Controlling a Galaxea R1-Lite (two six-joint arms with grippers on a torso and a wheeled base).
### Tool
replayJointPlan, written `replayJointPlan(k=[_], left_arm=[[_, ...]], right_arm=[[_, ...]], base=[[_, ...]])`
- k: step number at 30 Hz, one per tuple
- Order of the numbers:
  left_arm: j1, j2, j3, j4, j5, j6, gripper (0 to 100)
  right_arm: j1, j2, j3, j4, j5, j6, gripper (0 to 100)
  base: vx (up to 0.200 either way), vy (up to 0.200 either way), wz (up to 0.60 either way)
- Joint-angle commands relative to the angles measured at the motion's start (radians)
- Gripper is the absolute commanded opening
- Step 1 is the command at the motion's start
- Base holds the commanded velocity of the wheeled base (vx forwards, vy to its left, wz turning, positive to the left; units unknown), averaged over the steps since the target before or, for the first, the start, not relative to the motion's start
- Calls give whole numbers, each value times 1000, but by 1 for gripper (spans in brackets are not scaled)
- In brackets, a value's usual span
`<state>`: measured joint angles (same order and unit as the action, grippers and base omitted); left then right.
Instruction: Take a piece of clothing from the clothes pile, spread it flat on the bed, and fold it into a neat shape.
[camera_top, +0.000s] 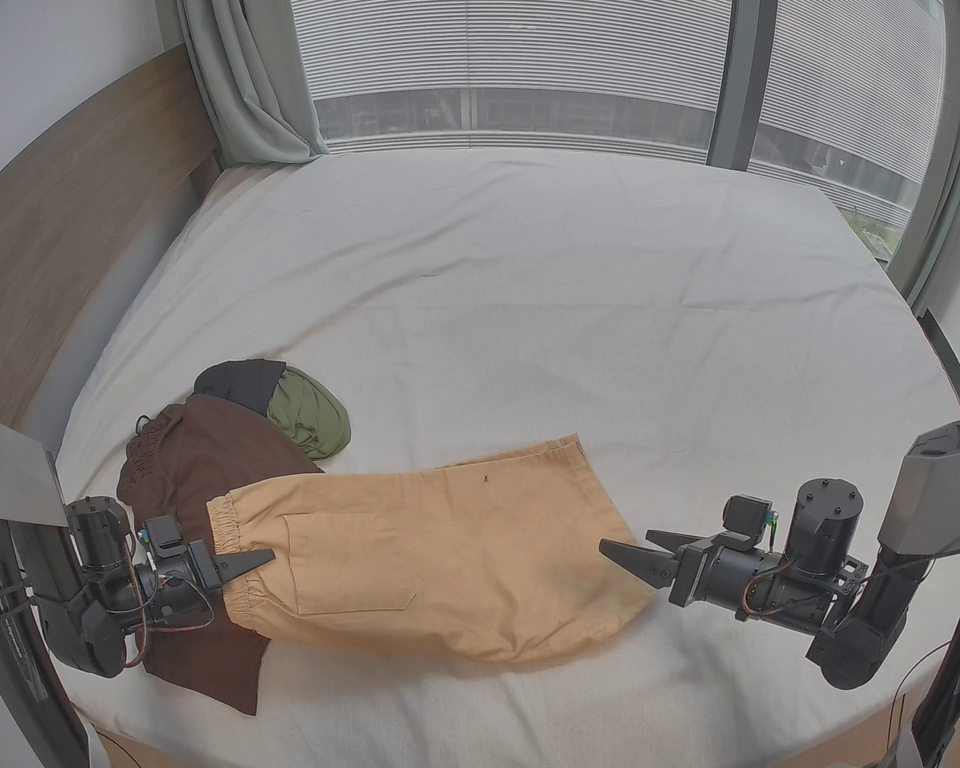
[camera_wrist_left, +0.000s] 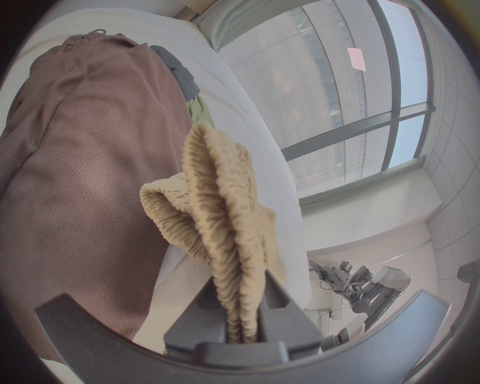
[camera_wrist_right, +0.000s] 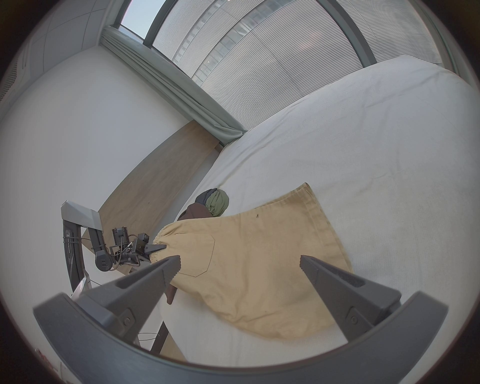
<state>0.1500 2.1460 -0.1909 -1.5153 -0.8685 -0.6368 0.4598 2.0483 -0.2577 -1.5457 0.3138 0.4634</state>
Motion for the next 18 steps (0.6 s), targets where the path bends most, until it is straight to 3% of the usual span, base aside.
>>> replayJointPlan(k=[1, 18], left_arm=[[8, -1, 1, 0, 0, -1, 0], [-78, -41, -10, 0, 14, -9, 0]], right_arm=[[0, 3, 0, -1, 1, 0, 100], [-4, 0, 0, -1, 1, 0, 100]], base=[[0, 0, 0], [0, 0, 0]])
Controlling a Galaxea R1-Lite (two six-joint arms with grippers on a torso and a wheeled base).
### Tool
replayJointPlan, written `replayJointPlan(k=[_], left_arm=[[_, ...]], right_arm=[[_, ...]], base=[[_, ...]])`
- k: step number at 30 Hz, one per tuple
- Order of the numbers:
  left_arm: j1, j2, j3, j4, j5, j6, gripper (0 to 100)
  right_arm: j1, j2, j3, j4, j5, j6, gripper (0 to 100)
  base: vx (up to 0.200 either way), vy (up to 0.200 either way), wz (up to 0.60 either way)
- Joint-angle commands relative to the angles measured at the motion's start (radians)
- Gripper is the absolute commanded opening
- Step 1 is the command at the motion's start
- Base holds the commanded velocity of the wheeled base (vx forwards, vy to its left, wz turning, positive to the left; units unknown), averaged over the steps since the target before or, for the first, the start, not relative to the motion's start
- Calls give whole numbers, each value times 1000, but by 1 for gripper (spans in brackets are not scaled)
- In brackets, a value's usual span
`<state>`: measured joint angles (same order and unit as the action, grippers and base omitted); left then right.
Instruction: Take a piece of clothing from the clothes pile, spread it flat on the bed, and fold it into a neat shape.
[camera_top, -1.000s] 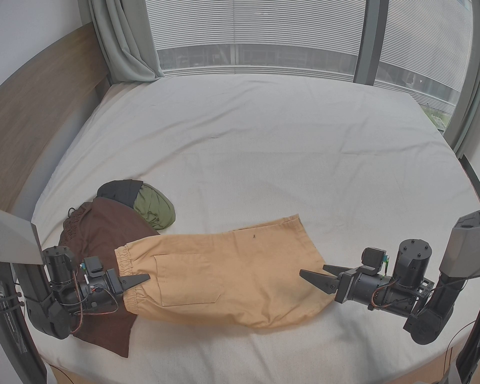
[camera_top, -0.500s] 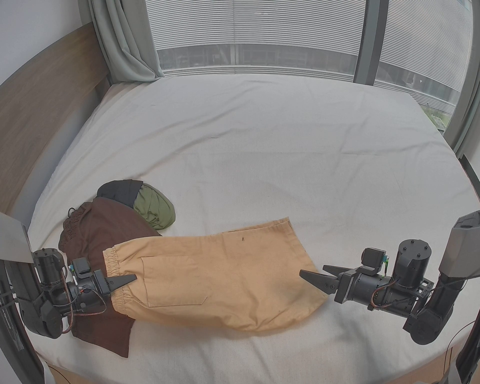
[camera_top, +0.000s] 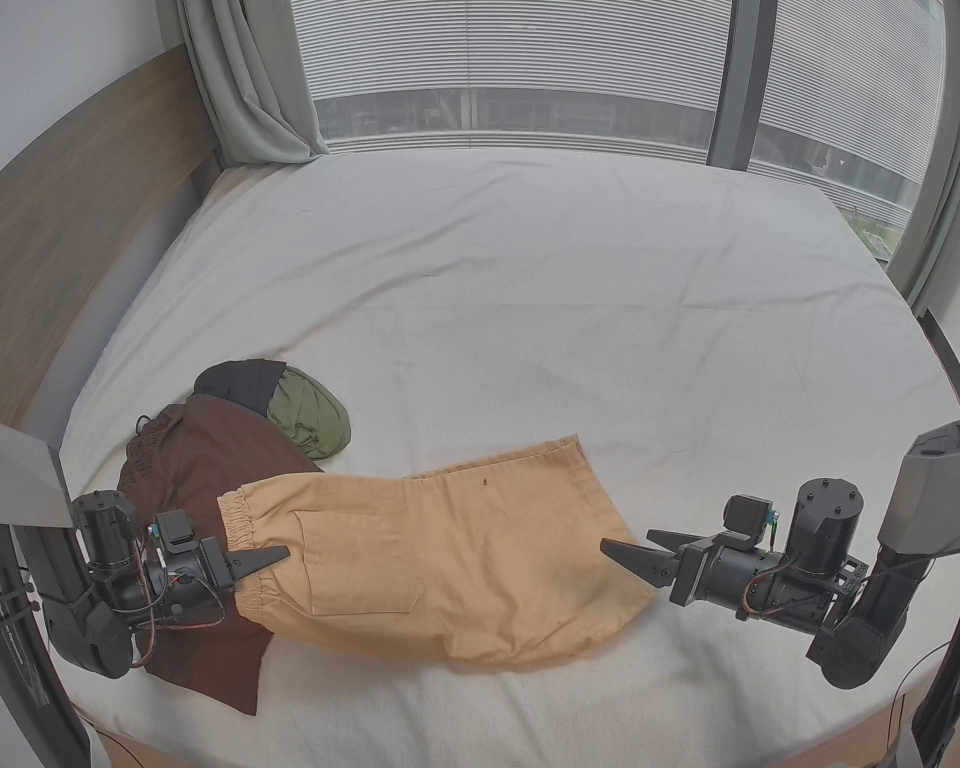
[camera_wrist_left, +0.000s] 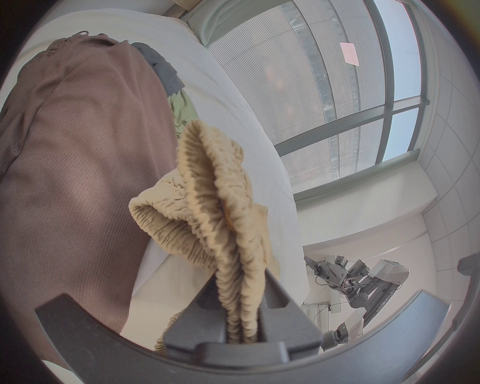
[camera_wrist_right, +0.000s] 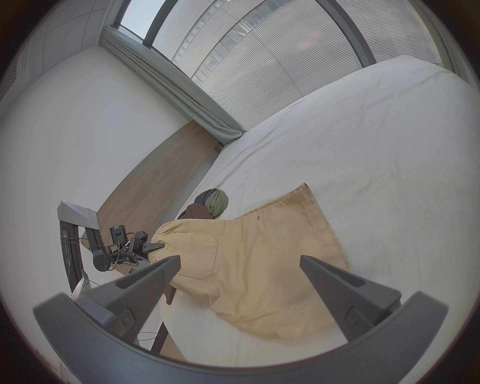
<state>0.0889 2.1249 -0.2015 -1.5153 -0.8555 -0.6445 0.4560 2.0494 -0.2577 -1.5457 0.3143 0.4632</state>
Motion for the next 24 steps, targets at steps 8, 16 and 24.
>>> replayJointPlan(k=[8, 16, 24], left_arm=[[-77, -25, -10, 0, 35, -1, 0], [-149, -25, -53, 0, 89, -41, 0], [-245, -25, -101, 0, 155, -73, 0]], right_arm=[[0, -1, 0, -1, 0, 0, 100], [-2, -3, -2, -1, 0, 0, 100], [-5, -3, -2, -1, 2, 0, 100]], base=[[0, 0, 0], [0, 0, 0], [0, 0, 0]])
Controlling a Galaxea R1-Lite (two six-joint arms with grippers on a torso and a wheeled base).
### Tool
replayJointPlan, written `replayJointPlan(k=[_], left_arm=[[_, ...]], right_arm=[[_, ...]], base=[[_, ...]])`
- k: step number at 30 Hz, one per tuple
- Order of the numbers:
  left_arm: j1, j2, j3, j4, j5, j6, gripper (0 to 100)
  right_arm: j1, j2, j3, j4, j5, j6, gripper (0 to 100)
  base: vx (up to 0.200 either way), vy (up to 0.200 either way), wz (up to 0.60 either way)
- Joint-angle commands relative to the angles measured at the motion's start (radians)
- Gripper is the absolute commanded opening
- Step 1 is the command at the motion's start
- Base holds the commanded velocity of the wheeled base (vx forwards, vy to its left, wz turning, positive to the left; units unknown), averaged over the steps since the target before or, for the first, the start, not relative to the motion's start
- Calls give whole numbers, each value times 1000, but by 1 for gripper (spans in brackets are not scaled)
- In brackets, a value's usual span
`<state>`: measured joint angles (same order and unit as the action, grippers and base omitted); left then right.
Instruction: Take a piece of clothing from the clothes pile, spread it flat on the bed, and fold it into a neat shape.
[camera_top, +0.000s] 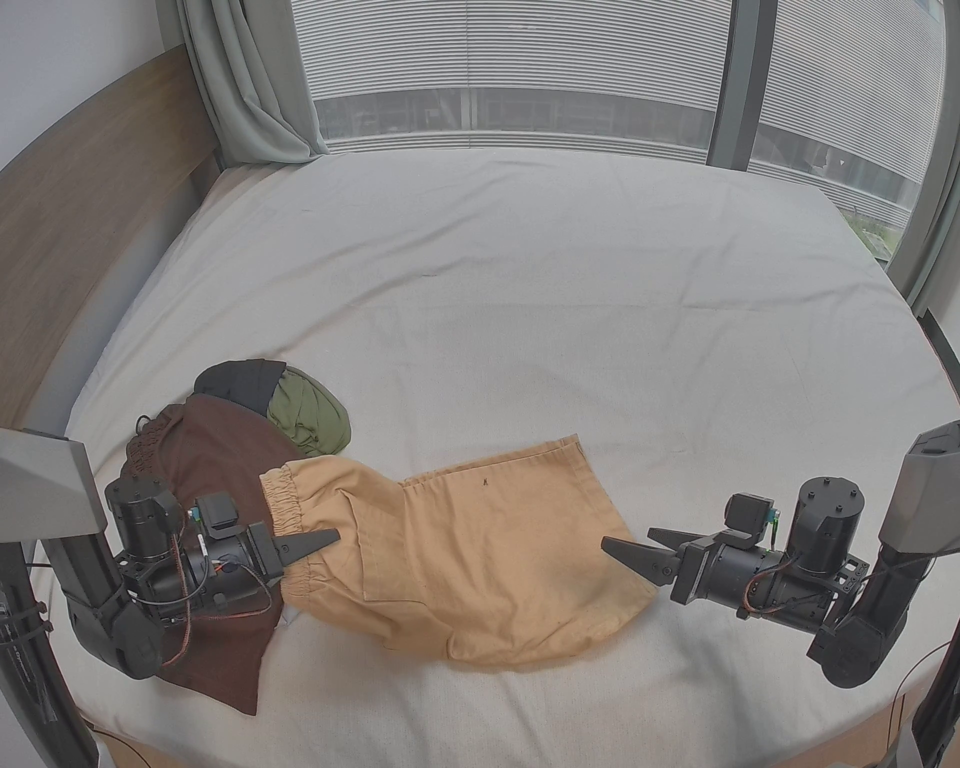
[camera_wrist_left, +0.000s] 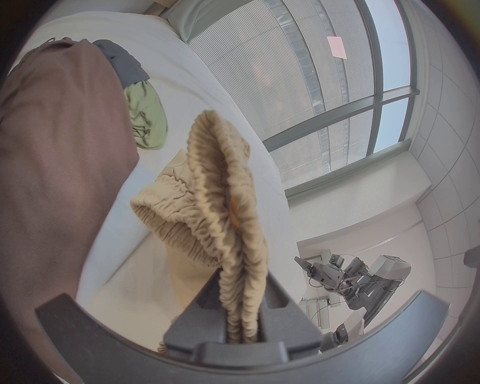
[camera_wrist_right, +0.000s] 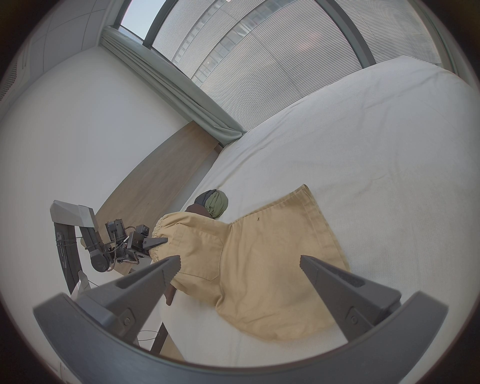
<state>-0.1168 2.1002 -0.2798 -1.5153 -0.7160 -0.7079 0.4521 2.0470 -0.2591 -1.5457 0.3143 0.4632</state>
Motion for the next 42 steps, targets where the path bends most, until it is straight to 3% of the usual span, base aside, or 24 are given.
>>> replayJointPlan(k=[1, 25, 42], left_arm=[[-50, 0, -33, 0, 23, -18, 0], [-202, 14, -160, 7, 58, -120, 0], [-259, 55, -257, 6, 69, -188, 0]], right_arm=[[-1, -1, 0, -1, 2, 0, 100], [-4, -2, -2, -1, 2, 0, 100], [-7, -4, -23, -1, 0, 0, 100]], base=[[0, 0, 0], [0, 0, 0], [0, 0, 0]])
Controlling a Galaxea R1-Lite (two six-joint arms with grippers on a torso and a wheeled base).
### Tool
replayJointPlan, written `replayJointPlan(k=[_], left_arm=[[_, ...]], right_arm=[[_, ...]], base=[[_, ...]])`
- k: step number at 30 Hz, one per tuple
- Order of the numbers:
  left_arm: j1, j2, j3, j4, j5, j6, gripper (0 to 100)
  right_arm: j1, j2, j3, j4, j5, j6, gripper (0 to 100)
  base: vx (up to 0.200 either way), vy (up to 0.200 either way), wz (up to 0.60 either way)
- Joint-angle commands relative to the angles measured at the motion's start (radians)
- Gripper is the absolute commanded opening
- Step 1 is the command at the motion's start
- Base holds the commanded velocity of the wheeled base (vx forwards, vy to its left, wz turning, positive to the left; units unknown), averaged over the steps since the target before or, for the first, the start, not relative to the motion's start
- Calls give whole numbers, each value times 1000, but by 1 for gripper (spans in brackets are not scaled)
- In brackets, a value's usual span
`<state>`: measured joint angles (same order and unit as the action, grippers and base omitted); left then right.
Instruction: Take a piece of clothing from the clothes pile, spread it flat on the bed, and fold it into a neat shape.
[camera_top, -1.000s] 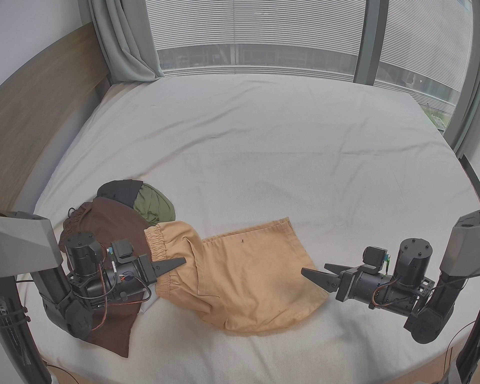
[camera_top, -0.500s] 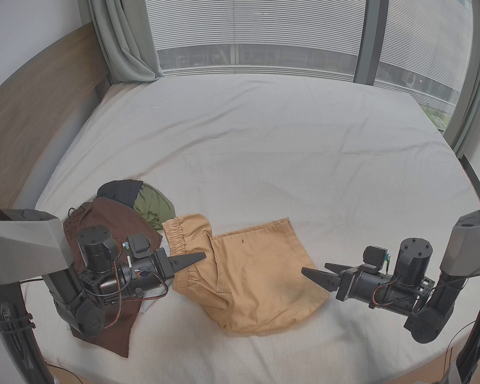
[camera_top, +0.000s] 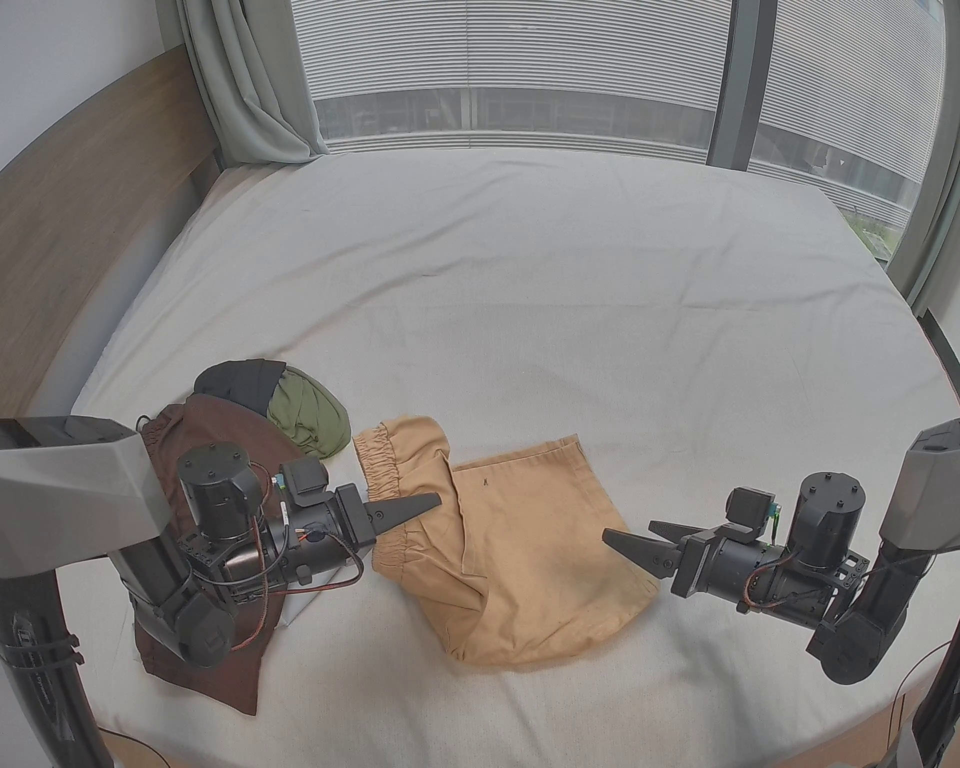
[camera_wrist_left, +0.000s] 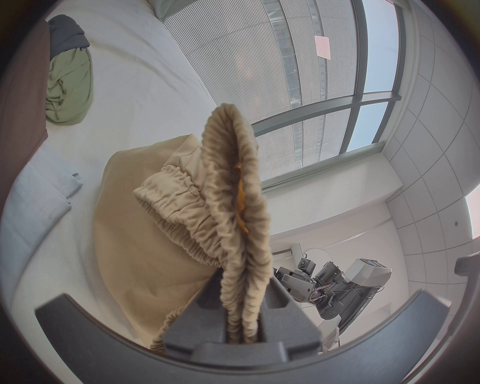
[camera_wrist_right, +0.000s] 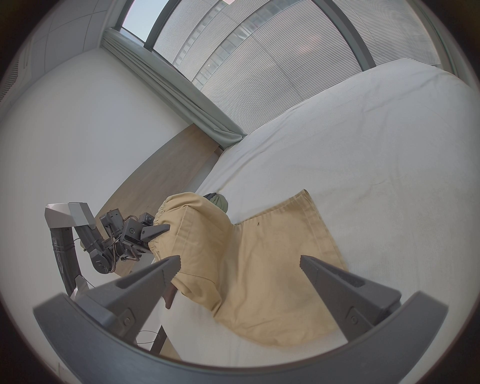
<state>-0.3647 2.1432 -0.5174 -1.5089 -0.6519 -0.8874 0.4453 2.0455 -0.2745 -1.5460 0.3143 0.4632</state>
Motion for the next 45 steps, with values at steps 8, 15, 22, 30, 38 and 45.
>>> replayJointPlan(k=[8, 15, 22, 30, 38, 45], left_arm=[[-71, 67, -90, 6, 15, -39, 0], [-100, 136, -156, 7, 41, -42, 0], [-137, 204, -216, -2, 78, -79, 0], [-151, 241, -283, -2, 87, -137, 0], [-180, 285, -358, -1, 92, -212, 0], [-226, 336, -388, -2, 95, -220, 0]], right_arm=[[-7, -5, -29, -2, 0, 0, 100], [-16, -4, -45, -2, -1, 0, 100], [-23, -4, -58, -2, -1, 2, 100], [-23, -4, -65, -2, -1, 2, 100], [-23, -2, -66, 0, -1, 2, 100], [-46, -4, -84, 0, -3, 2, 100]], base=[[0, 0, 0], [0, 0, 0], [0, 0, 0], [0, 0, 0], [0, 0, 0], [0, 0, 0]])
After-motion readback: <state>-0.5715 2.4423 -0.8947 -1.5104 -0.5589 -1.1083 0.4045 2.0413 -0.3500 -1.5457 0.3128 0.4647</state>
